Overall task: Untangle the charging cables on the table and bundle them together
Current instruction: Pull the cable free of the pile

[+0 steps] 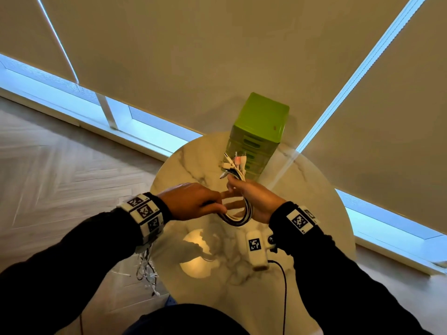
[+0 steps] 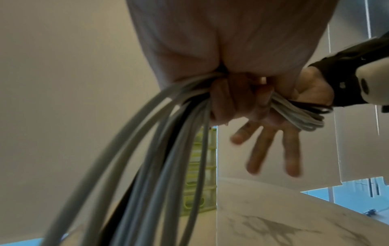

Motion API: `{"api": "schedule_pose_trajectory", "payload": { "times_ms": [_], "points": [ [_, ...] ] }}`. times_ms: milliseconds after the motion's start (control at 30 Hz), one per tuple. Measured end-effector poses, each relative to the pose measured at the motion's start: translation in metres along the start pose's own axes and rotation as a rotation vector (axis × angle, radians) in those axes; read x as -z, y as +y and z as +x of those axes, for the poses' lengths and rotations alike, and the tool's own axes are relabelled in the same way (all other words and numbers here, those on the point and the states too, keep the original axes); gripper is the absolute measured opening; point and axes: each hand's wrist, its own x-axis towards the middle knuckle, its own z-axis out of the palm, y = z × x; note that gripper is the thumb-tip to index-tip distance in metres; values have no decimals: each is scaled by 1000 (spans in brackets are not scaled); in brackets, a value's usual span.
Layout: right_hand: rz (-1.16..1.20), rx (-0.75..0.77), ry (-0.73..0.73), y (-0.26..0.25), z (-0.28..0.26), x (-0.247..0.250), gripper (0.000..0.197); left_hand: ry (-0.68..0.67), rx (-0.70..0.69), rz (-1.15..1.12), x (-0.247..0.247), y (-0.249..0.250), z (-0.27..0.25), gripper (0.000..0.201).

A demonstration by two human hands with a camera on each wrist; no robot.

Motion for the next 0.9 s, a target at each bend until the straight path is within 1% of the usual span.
{"api": "schedule_pose_trajectory", "payload": {
  "times_ms": [67,133,200,267,333,400,467,533,567,633,700,767,800,867,900],
  "points": [
    [46,-60,-96,8,-3,-1,43,-10,2,51,5,4,7,39],
    [66,-156,-204,16,-6,-2,56,-25,-2,-2,7,5,13,34],
    [15,-201,-252,22,-6,-2,64,-30,10,-93,6,4,15,39],
    [22,-204,-247,25,-5,-1,67,34,28,-217,1,2,17,46],
    [89,-193,-227,26,-6,0,62,154,69,-344,-4,3,18,47],
    [137,-194,-231,26,-9,1,52,246,108,-392,-11,5,19,45],
    [139,-193,-253,25,-13,2,45,275,148,-378,-17,8,19,40],
    [109,-194,-255,25,-18,6,43,291,195,-385,-21,6,15,38],
    [96,-190,-253,25,-20,8,43,285,213,-426,-22,3,10,38],
    [90,-160,-241,26,-23,12,41,236,223,-496,-25,-3,-1,41],
    [93,-111,-213,26,-24,15,37,165,230,-442,-31,-6,-10,41],
    [67,-29,-186,25,-27,18,32,119,256,-374,-40,-13,-15,32],
    [46,16,-171,24,-29,19,28,110,281,-399,-43,-16,-17,24],
    [15,92,-145,21,-31,22,21,100,375,-569,-46,-21,-19,9],
    [2,123,-133,20,-31,23,18,104,431,-676,-46,-19,-18,9]
  ]
}}
